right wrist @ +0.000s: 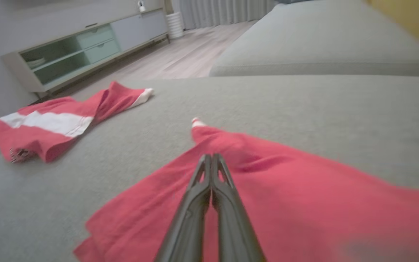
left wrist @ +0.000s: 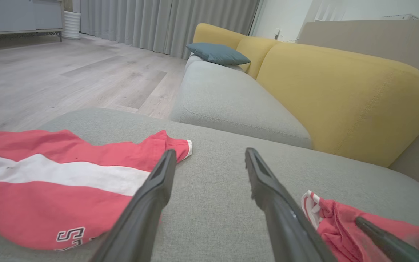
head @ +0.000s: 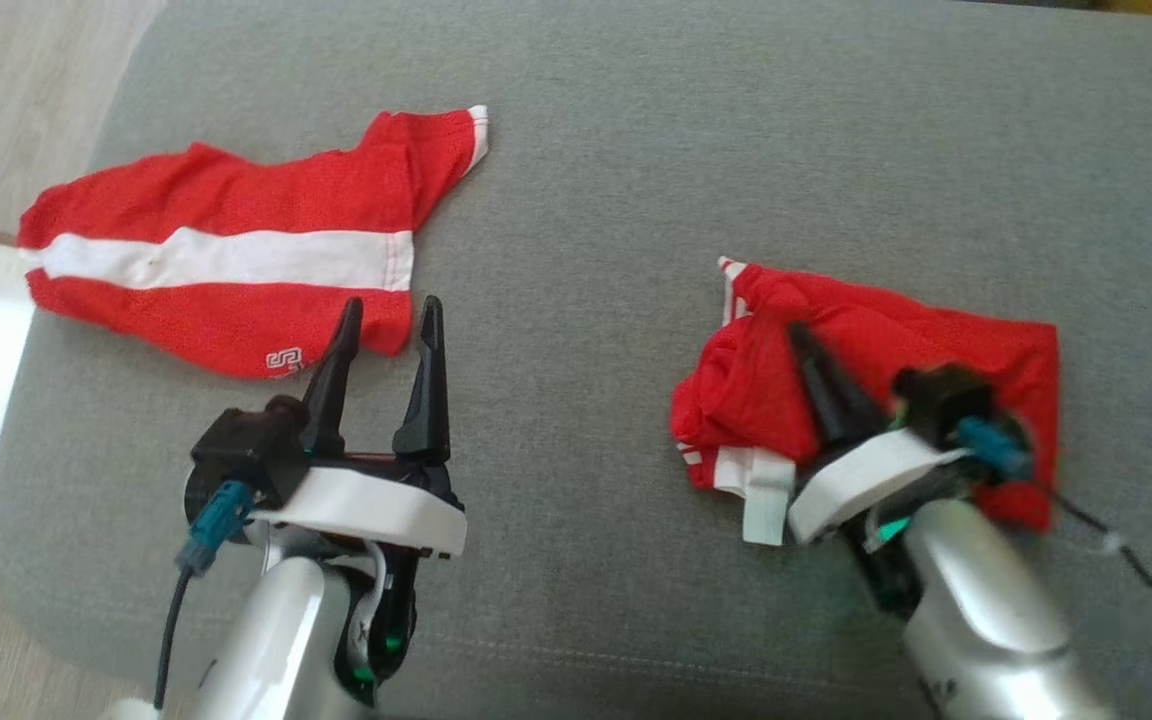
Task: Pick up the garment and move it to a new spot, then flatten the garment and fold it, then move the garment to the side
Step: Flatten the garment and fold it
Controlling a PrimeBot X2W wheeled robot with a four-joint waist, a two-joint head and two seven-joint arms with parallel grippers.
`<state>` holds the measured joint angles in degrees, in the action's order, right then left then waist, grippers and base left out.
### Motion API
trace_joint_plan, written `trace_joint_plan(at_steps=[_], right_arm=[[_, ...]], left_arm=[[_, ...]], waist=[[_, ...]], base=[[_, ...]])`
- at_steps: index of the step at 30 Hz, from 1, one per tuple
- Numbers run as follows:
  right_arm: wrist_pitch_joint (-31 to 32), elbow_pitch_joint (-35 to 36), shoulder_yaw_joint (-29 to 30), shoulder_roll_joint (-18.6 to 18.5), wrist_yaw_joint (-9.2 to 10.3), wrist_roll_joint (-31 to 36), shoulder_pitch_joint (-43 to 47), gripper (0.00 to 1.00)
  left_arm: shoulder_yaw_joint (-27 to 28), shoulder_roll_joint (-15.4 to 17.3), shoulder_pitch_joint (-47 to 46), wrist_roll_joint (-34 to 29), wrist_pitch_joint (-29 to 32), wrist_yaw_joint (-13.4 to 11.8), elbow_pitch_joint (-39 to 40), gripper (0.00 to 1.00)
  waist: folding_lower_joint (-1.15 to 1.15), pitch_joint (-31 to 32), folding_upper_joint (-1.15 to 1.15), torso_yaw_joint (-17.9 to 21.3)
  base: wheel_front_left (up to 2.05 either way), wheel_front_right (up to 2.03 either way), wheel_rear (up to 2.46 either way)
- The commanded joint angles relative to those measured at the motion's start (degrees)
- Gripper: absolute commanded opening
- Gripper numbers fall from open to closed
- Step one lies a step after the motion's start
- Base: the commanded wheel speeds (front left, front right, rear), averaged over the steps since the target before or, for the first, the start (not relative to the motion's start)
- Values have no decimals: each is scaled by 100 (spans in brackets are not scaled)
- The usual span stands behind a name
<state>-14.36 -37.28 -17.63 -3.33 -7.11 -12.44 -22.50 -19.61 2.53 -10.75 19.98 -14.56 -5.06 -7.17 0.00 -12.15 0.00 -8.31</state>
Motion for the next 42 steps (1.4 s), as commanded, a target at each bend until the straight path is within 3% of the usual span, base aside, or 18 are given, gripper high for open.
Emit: trace_joint_plan(at_steps=[1, 6, 11, 19, 28, 29, 30, 42], right_arm=[[-62, 265, 34, 46, -37, 65, -75, 0], [-63, 628, 878, 46, -37, 539, 261, 0], [-63, 372, 1275, 46, -37, 675, 355, 0], [-63, -224, 1202, 46, -37, 514, -56, 0], [-63, 504, 1134, 46, -37, 388, 207, 0], [-63, 623, 1170, 46, -37, 419, 255, 42], [-63, 741, 1217, 46, -37, 478, 310, 97], [-63, 1643, 1683, 46, -37, 781, 1070, 100]], left_arm=[[211, 35, -155, 21, -44, -21, 183, 100], [305, 35, -167, 21, -44, -5, 198, 100], [295, 35, -196, 3, -44, 37, 191, 100], [334, 35, -292, -73, -44, 77, 136, 100], [401, 34, -102, -188, -44, 154, 108, 100], [410, 34, -73, -182, -44, 147, 106, 100], [418, 34, -45, -172, -44, 137, 106, 100], [478, 34, 328, -87, -44, 64, 85, 100]], waist=[[0, 22, 0, 58], [0, 38, 0, 225], [0, -53, 0, 340], [0, -111, 0, 430], [0, 332, 0, 779], [0, 394, 0, 821], [0, 452, 0, 859], [0, 983, 0, 1171]], base=[[0, 0, 0], [0, 0, 0], [0, 0, 0], [0, 0, 0], [0, 0, 0], [0, 0, 0], [0, 0, 0], [0, 0, 0]])
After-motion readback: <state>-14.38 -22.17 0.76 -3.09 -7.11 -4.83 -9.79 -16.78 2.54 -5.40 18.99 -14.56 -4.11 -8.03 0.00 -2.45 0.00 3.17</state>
